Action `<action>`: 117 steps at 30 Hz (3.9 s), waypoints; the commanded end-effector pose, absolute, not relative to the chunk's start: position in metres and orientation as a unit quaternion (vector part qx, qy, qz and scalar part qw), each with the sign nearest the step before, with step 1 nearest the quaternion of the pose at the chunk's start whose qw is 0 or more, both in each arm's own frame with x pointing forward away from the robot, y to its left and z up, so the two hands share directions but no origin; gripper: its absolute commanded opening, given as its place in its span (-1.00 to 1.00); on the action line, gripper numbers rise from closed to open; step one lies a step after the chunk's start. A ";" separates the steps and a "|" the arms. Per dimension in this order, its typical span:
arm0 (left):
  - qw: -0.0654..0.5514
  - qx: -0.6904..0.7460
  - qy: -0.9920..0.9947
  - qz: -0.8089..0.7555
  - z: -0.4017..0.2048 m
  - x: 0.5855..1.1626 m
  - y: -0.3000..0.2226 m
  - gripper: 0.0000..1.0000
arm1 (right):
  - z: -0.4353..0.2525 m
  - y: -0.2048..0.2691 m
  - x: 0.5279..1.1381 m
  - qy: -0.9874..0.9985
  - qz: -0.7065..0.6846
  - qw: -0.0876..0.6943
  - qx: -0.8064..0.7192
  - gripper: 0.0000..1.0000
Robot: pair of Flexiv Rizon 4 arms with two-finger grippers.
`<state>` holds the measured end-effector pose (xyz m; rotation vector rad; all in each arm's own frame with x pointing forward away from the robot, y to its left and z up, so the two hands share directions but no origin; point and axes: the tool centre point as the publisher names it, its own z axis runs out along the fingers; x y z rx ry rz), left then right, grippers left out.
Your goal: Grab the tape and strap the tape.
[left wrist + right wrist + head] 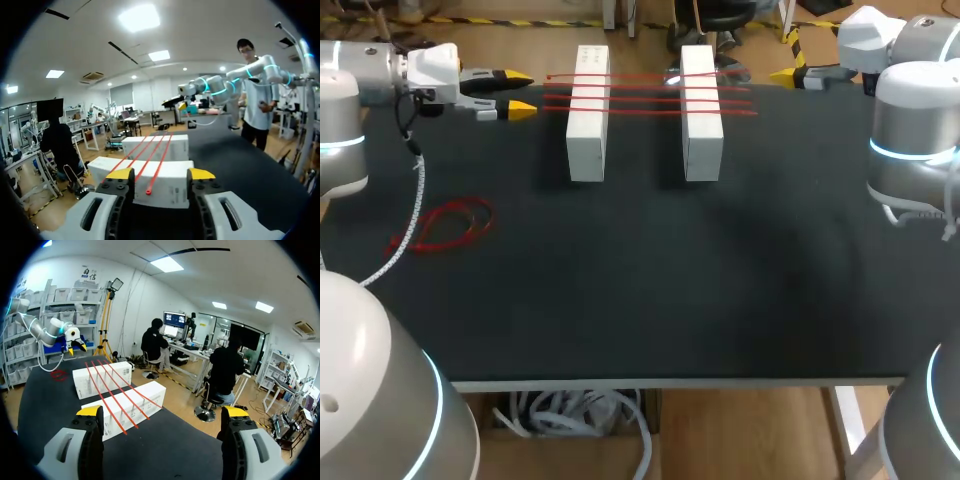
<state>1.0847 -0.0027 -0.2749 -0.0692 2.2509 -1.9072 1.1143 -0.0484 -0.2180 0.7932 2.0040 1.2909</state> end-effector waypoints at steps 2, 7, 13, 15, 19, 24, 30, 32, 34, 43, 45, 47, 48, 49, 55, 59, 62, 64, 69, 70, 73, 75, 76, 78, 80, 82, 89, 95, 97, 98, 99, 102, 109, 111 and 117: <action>0.084 -0.017 0.757 -0.647 -0.284 1.092 -0.004 -0.26 | -0.218 -0.049 1.114 0.759 0.489 0.308 0.300 1.00; 0.081 -0.014 0.756 -0.650 -0.290 1.094 -0.004 -0.33 | -0.218 -0.049 1.114 0.759 0.489 0.308 0.300 1.00; 0.079 -0.014 0.755 -0.651 -0.297 1.097 -0.003 -0.38 | -0.218 -0.049 1.114 0.759 0.489 0.308 0.300 1.00; 0.078 -0.014 0.754 -0.652 -0.298 1.098 -0.003 -0.39 | -0.218 -0.049 1.114 0.759 0.489 0.308 0.300 1.00; 0.076 -0.013 0.753 -0.653 -0.302 1.100 -0.003 -0.42 | -0.218 -0.049 1.114 0.759 0.489 0.308 0.300 1.00; 0.073 -0.012 0.752 -0.655 -0.305 1.101 -0.005 -0.51 | -0.218 -0.049 1.114 0.759 0.489 0.308 0.300 1.00; 0.070 -0.012 0.751 -0.657 -0.309 1.103 -0.006 -0.46 | -0.218 -0.049 1.114 0.759 0.489 0.308 0.300 1.00; 0.069 -0.012 0.750 -0.657 -0.311 1.103 -0.007 -0.46 | -0.218 -0.049 1.114 0.759 0.489 0.308 0.300 1.00; 0.067 -0.013 0.750 -0.658 -0.312 1.104 -0.007 -0.44 | -0.218 -0.049 1.114 0.759 0.489 0.308 0.300 1.00; 0.064 -0.013 0.748 -0.660 -0.317 1.107 -0.009 -0.48 | -0.218 -0.049 1.114 0.759 0.489 0.308 0.300 1.00; 0.063 -0.012 0.748 -0.660 -0.318 1.108 -0.009 -0.48 | -0.218 -0.049 1.114 0.759 0.489 0.308 0.300 1.00; 0.063 -0.011 0.748 -0.661 -0.319 1.108 -0.010 -0.48 | -0.218 -0.049 1.114 0.759 0.489 0.308 0.300 1.00; 0.062 -0.011 0.748 -0.661 -0.319 1.109 -0.010 -0.48 | -0.218 -0.049 1.114 0.759 0.489 0.308 0.300 1.00; 0.062 -0.011 0.748 -0.661 -0.320 1.109 -0.010 -0.48 | -0.218 -0.049 1.114 0.759 0.489 0.308 0.300 1.00; 0.060 -0.011 0.747 -0.663 -0.322 1.111 -0.012 -0.51 | -0.218 -0.049 1.114 0.759 0.489 0.308 0.300 1.00; 0.058 -0.011 0.746 -0.663 -0.323 1.112 -0.013 -0.53 | -0.218 -0.049 1.114 0.759 0.489 0.308 0.300 1.00; 0.057 -0.011 0.745 -0.664 -0.324 1.113 -0.013 -0.57 | -0.218 -0.049 1.114 0.759 0.489 0.308 0.300 1.00; 0.056 -0.010 0.746 -0.664 -0.324 1.113 -0.014 -0.56 | -0.218 -0.049 1.114 0.759 0.489 0.308 0.300 1.00; 0.055 -0.009 0.744 -0.665 -0.325 1.114 -0.015 -0.55 | -0.218 -0.049 1.114 0.759 0.489 0.308 0.300 1.00; 0.055 -0.009 0.744 -0.666 -0.325 1.114 -0.015 -0.55 | -0.218 -0.049 1.114 0.759 0.489 0.308 0.300 1.00; 0.054 -0.009 0.743 -0.667 -0.325 1.115 -0.015 -0.56 | -0.218 -0.049 1.114 0.759 0.489 0.308 0.300 1.00; 0.054 -0.008 0.743 -0.667 -0.325 1.115 -0.015 -0.56 | -0.218 -0.049 1.114 0.759 0.489 0.308 0.300 1.00; 0.054 -0.008 0.743 -0.667 -0.325 1.115 -0.015 -0.55 | -0.218 -0.049 1.114 0.759 0.489 0.308 0.300 1.00; 0.053 -0.009 0.743 -0.667 -0.326 1.115 -0.015 -0.55 | -0.218 -0.049 1.114 0.759 0.489 0.308 0.300 1.00; 0.053 -0.009 0.744 -0.666 -0.327 1.115 -0.016 -0.56 | -0.218 -0.049 1.114 0.759 0.489 0.308 0.300 1.00; 0.052 -0.009 0.744 -0.666 -0.327 1.115 -0.016 -0.56 | -0.218 -0.049 1.114 0.759 0.489 0.308 0.300 1.00; 0.051 -0.011 0.744 -0.666 -0.329 1.115 -0.016 -0.74 | -0.218 -0.049 1.114 0.759 0.489 0.308 0.300 1.00; 0.049 -0.010 0.744 -0.666 -0.329 1.115 -0.016 -1.00 | -0.218 -0.049 1.114 0.759 0.489 0.308 0.300 1.00; 0.049 -0.009 0.744 -0.666 -0.329 1.114 -0.016 -1.00 | -0.218 -0.049 1.114 0.759 0.489 0.308 0.300 1.00; 0.049 -0.009 0.744 -0.667 -0.329 1.114 -0.016 -1.00 | -0.218 -0.049 1.114 0.759 0.489 0.308 0.300 1.00; 0.049 -0.008 0.744 -0.667 -0.329 1.114 -0.016 -1.00 | -0.218 -0.049 1.114 0.759 0.489 0.308 0.300 1.00; 0.049 -0.006 0.743 -0.667 -0.328 1.113 -0.015 -1.00 | -0.218 -0.049 1.114 0.759 0.489 0.308 0.300 1.00; 0.049 -0.002 0.744 -0.666 -0.326 1.111 -0.014 -0.25 | -0.218 -0.049 1.114 0.759 0.489 0.308 0.300 1.00; 0.050 -0.001 0.744 -0.667 -0.326 1.111 -0.014 -0.24 | -0.218 -0.049 1.114 0.759 0.489 0.308 0.300 1.00; 0.050 0.000 0.743 -0.668 -0.326 1.111 -0.015 -0.26 | -0.218 -0.049 1.114 0.759 0.489 0.308 0.300 1.00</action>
